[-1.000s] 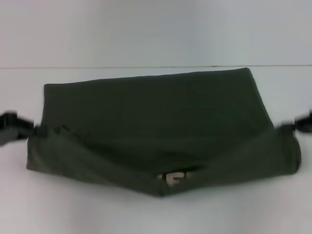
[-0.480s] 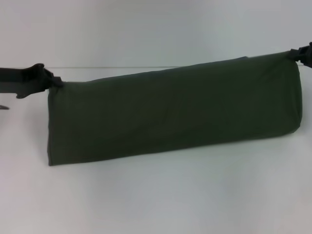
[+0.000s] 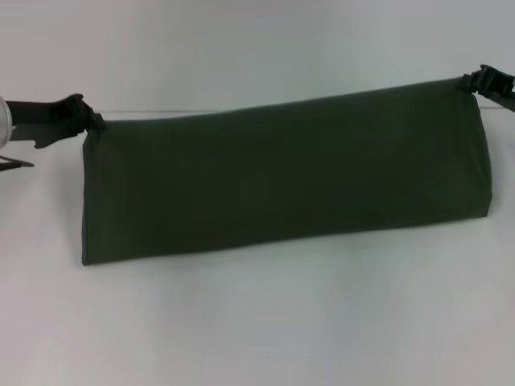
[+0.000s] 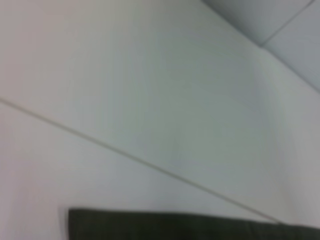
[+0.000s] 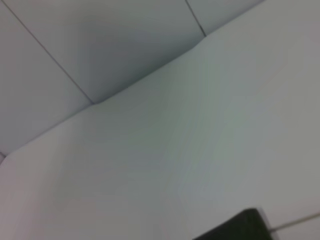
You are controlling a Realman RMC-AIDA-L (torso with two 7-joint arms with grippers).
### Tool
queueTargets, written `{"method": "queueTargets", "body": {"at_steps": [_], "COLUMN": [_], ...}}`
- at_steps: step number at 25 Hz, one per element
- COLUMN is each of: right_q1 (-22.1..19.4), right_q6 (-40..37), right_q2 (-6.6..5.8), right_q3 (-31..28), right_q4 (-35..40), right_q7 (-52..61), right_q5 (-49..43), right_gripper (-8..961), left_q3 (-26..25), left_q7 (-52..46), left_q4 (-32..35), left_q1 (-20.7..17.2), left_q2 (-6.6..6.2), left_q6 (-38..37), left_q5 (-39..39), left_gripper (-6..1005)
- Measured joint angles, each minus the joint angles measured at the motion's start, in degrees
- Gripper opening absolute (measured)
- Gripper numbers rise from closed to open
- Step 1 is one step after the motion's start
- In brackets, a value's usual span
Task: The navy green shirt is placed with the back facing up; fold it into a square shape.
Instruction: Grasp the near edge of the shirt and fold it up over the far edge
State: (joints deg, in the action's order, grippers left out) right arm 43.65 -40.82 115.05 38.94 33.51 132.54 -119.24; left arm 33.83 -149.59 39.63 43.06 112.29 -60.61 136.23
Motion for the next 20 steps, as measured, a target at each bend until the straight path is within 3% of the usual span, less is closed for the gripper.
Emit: {"method": "queueTargets", "body": {"at_steps": [7,14,20], "right_q1": [3.42,7.28,7.92], "right_q6": [5.34,15.96,16.57], "right_q2": [0.40,-0.27,-1.15], "right_q3": [1.26,5.56,6.77], "right_q4": [-0.91,-8.86,-8.60], "right_q7": [0.40,-0.07,0.34], "right_q5": [-0.23,-1.26,-1.25], "right_gripper": [9,9,9], "left_q3": [0.03,2.34,2.55], "left_q7": [-0.29,-0.38,-0.71], "left_q4": [0.29,-2.42,-3.07], "left_q1": [1.26,2.47,2.47], "left_q2": [0.12,0.57,0.93], "left_q6": [3.04,8.80,11.21], "left_q5": [-0.53,-0.15,-0.15], "left_gripper": [15,15,15]}}
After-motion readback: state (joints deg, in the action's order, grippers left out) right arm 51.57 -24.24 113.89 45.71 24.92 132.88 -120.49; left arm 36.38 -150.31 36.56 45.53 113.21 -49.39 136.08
